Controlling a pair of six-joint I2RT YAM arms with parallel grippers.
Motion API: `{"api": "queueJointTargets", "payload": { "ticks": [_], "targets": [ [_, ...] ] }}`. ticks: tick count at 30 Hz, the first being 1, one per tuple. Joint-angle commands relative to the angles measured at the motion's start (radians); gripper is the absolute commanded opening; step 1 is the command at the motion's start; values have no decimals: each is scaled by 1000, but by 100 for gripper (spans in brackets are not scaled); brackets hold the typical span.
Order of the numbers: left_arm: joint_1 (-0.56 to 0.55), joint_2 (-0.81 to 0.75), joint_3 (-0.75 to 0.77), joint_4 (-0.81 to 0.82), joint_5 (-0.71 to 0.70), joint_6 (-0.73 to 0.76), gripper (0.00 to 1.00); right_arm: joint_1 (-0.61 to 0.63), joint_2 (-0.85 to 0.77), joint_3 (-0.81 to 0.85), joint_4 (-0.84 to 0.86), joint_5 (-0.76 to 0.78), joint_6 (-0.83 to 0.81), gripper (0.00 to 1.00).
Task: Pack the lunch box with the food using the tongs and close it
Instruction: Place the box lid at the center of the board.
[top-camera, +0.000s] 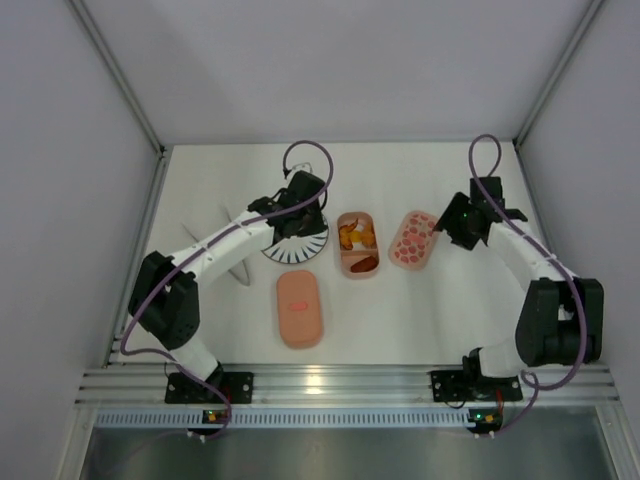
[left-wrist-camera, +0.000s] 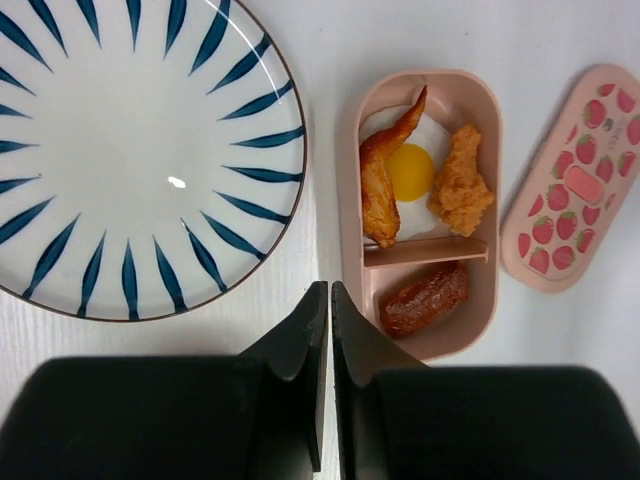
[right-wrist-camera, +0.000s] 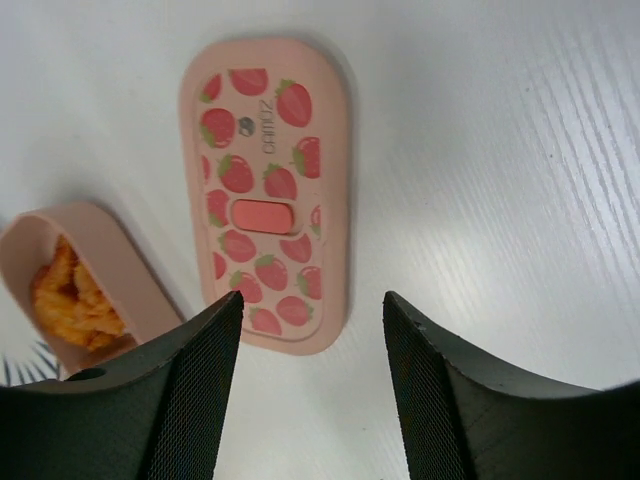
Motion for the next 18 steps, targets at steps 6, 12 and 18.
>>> {"api": "queueJointTargets", "payload": {
  "ticks": [6,12,18],
  "targets": [
    [26,-65,64,29,-19,60,22,49,-180,121,-48,-73,-56,57],
    [57,47,194,-105,95,77,23,79,-159,199,-133,60,-78,56],
    [116,34,273,-290,41,24,31,77,-45,418,-316,90,-30,55]
  ]
}}
